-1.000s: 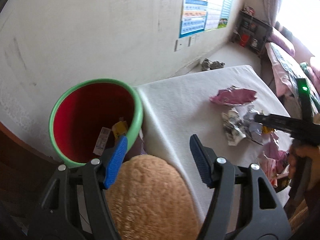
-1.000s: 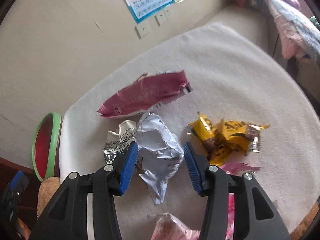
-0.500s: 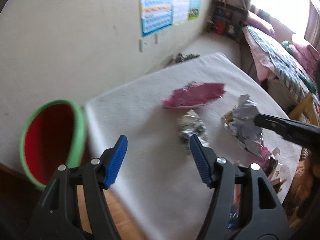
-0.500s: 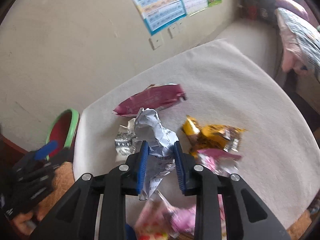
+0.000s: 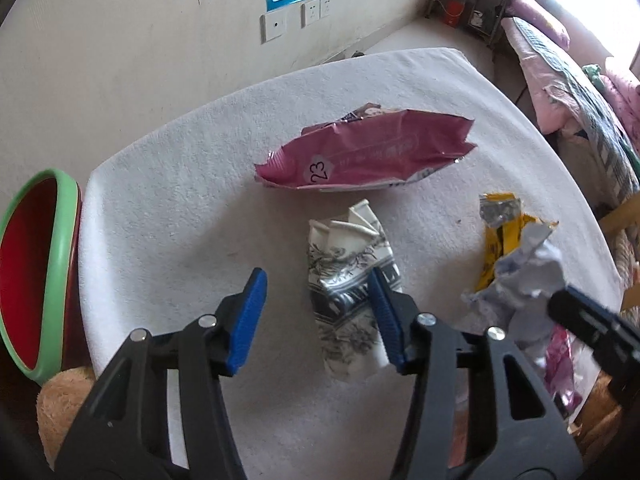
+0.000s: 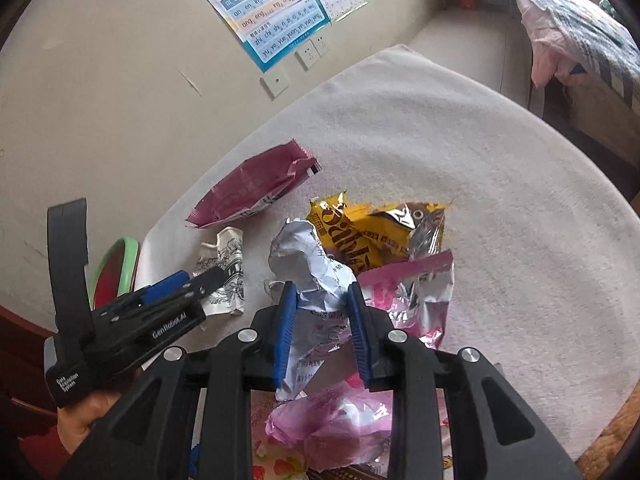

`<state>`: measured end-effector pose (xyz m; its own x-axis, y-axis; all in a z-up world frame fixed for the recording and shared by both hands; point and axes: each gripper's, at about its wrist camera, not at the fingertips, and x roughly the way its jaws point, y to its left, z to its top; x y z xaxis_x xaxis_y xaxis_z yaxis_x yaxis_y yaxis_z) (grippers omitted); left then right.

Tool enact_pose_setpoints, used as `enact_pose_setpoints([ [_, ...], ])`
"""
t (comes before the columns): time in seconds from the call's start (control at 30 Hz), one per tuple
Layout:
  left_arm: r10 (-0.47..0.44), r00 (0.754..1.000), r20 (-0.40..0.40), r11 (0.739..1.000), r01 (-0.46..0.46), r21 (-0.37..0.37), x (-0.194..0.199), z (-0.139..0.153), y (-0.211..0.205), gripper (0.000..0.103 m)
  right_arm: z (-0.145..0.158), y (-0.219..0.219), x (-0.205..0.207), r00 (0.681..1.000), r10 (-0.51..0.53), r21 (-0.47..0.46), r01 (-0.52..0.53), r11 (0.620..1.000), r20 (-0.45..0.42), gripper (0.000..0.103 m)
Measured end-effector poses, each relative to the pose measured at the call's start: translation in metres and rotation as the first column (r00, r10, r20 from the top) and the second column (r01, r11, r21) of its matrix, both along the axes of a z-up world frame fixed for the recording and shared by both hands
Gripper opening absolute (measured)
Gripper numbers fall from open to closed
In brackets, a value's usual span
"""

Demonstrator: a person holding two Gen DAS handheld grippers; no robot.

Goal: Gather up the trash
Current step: 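Grasp the white printed paper carton with the left gripper while the right gripper grasps silver foil, then carry the paper carton and silver foil over the red bin and open both grippers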

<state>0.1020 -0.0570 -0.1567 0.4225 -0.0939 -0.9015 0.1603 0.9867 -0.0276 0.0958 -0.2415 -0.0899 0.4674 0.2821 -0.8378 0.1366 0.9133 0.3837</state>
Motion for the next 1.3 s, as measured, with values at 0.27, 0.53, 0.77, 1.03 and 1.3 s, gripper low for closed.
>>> enact_pose_setpoints([
  [0.27, -0.048, 0.999, -0.021, 0.998, 0.047, -0.043, 0.004, -0.002, -0.006, 0.03, -0.003, 0.0, 0.0, 1.0, -0.004, -0.003, 0.004, 1.0, -0.004, 0.026],
  [0.53, -0.032, 0.998, -0.045, 0.996, 0.028, -0.082, -0.011, 0.006, 0.012, 0.024, -0.004, 0.002, 0.002, 1.0, -0.001, -0.003, 0.001, 1.0, -0.006, 0.026],
  [0.77, 0.004, 0.999, 0.033, 0.999, -0.002, -0.051, -0.04, 0.024, 0.038, 0.024, -0.005, 0.01, 0.003, 1.0, 0.026, -0.04, -0.026, 0.999, -0.002, 0.026],
  [1.03, 0.062, 0.992, 0.112, 0.998, -0.061, -0.008, -0.068, 0.044, 0.06, 0.025, -0.001, 0.014, 0.002, 0.999, 0.04, -0.078, -0.038, 0.996, 0.026, 0.026],
  [1.3, 0.122, 0.985, 0.125, 0.992, -0.123, 0.001, -0.082, 0.053, 0.097, 0.025, 0.0, 0.015, -0.001, 0.998, 0.047, -0.102, -0.043, 0.994, 0.032, 0.026],
])
